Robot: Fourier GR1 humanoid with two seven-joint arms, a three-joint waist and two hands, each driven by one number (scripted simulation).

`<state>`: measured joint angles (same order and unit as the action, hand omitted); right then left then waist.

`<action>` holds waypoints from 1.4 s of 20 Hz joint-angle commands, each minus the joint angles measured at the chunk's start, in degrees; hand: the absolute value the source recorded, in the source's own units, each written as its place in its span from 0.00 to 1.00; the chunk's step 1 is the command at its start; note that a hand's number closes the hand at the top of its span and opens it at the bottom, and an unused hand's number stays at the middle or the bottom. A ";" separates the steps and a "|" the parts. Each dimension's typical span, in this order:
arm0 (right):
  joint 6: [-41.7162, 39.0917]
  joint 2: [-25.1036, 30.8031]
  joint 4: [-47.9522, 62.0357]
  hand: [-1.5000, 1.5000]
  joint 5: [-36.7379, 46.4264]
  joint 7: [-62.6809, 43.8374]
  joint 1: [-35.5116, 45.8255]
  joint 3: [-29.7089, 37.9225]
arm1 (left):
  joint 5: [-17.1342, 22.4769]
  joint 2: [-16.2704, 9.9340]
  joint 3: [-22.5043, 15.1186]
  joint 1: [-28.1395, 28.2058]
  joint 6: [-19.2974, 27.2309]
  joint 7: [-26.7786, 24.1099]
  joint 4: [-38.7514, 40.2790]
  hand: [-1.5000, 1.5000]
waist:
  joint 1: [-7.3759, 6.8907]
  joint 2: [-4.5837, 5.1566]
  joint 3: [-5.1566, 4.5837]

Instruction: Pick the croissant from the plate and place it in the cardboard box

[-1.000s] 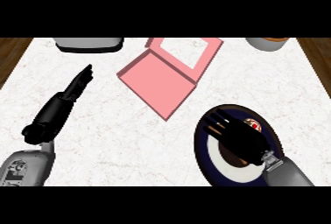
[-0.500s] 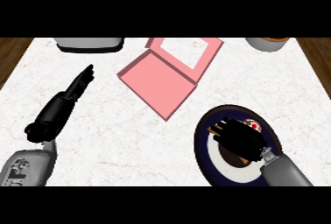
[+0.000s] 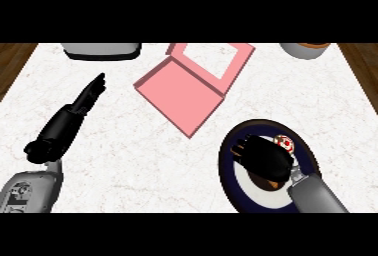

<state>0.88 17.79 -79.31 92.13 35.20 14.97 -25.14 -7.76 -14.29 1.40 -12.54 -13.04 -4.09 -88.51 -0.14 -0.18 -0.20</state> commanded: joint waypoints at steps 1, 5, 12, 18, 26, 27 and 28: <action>-8.95 -16.54 1.58 1.00 0.40 -10.57 3.46 -2.91 | -0.08 -0.07 0.23 -1.20 -0.20 -0.93 1.61 0.50 | -1.02 0.45 0.13; -10.03 -17.44 2.00 1.00 -11.06 -22.89 2.64 -1.74 | 0.08 1.42 -2.60 -1.57 -1.36 -0.25 -0.41 0.50 | -5.41 1.84 0.62; -7.33 -17.73 0.53 1.00 -18.15 -42.81 17.50 -5.79 | -0.01 2.57 -4.77 -4.09 -2.62 -0.27 0.76 0.50 | -9.22 1.36 0.21; -2.43 -17.78 0.73 1.00 -24.75 -60.90 27.20 -4.00 | -0.44 3.45 -5.50 -5.42 -2.36 0.32 1.69 0.50 | -10.06 1.25 0.12; 7.77 -17.79 6.87 1.00 -29.94 -85.81 40.21 -1.21 | -1.41 4.14 -5.49 -7.19 -1.15 1.13 2.74 0.50 | -8.98 1.26 0.01; 8.71 -17.79 7.54 1.00 -30.80 -88.44 43.25 -1.30 | -1.01 3.83 -5.32 -6.78 -1.72 1.49 3.03 0.50 | -9.05 1.15 0.00; 10.31 -17.79 10.62 1.00 -30.47 -89.87 44.86 -0.26 | -2.15 3.75 -5.60 -7.69 -1.03 1.83 3.05 0.50 | -8.28 1.36 0.02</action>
<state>6.97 0.02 -73.83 63.22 -45.55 53.07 -26.49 -9.06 -10.70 -4.15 -19.04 -14.79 -3.17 -85.90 -9.36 1.04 -0.16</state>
